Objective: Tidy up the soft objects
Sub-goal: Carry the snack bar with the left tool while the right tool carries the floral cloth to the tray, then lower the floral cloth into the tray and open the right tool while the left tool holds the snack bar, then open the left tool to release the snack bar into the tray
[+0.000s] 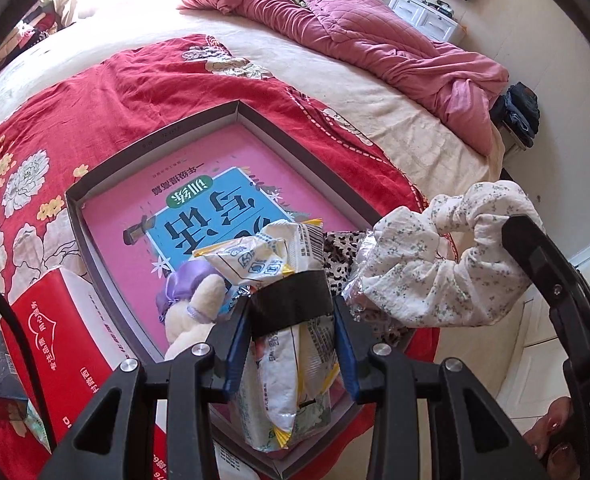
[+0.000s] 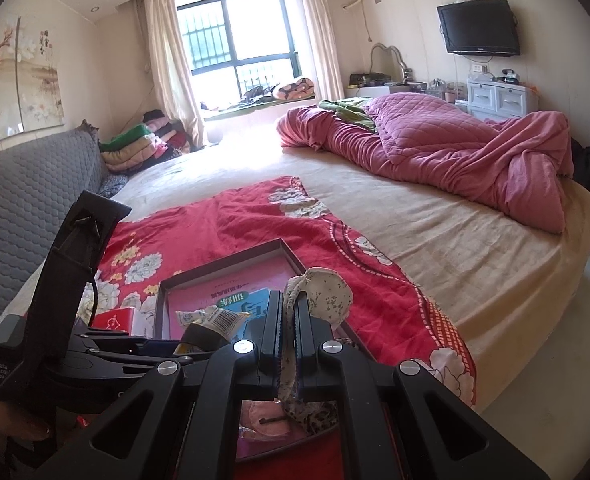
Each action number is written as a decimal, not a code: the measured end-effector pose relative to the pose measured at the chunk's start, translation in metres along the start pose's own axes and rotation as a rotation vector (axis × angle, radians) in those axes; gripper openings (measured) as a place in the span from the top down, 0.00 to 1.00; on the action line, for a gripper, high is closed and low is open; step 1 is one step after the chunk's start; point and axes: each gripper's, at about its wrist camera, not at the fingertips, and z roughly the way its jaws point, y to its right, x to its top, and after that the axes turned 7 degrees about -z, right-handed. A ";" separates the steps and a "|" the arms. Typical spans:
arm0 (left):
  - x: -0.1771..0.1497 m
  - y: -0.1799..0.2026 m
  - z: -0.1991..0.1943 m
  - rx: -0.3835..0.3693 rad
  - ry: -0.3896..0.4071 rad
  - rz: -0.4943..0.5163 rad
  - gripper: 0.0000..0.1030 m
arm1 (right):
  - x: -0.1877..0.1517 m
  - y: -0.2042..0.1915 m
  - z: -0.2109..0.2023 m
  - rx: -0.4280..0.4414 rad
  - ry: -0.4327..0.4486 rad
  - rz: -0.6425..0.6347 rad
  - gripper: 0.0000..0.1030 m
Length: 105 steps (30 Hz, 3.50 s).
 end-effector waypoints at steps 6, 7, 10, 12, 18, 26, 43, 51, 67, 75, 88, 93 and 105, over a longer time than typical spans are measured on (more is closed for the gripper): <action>0.000 -0.005 0.009 -0.001 -0.019 -0.010 0.62 | -0.002 0.003 0.008 0.009 -0.002 0.011 0.95; 0.000 -0.006 0.010 -0.002 -0.021 -0.013 0.62 | -0.002 0.003 0.009 0.014 -0.003 0.012 0.95; 0.001 -0.008 0.010 -0.002 -0.018 -0.015 0.62 | -0.002 0.002 0.014 0.027 -0.004 0.013 0.95; 0.000 -0.008 0.010 -0.004 -0.018 -0.015 0.62 | -0.002 0.000 0.018 0.040 -0.007 0.013 0.95; 0.001 -0.011 0.011 -0.008 -0.019 -0.022 0.62 | -0.009 -0.008 0.036 0.067 -0.041 -0.003 0.95; 0.000 -0.011 0.011 -0.014 -0.018 -0.029 0.62 | -0.028 -0.008 0.054 0.088 -0.101 0.006 0.95; 0.002 -0.012 0.013 -0.016 -0.023 -0.034 0.62 | -0.053 -0.005 0.070 0.083 -0.192 0.019 0.92; 0.002 -0.012 0.014 -0.014 -0.023 -0.034 0.61 | -0.052 -0.006 0.067 0.062 -0.188 0.005 0.80; 0.002 -0.012 0.015 -0.009 -0.025 -0.049 0.60 | -0.049 0.005 0.052 -0.030 -0.165 0.001 0.44; 0.001 -0.010 0.012 0.007 -0.023 -0.042 0.59 | -0.048 0.013 0.046 -0.047 -0.159 0.023 0.43; -0.005 -0.006 -0.005 0.005 0.000 -0.036 0.47 | -0.039 0.015 0.028 -0.089 -0.129 0.018 0.34; -0.008 -0.005 -0.017 0.009 0.015 -0.030 0.39 | -0.036 0.013 0.021 -0.099 -0.123 0.017 0.32; -0.017 -0.011 -0.061 0.008 0.079 -0.042 0.32 | -0.023 -0.004 -0.003 -0.110 -0.074 -0.031 0.28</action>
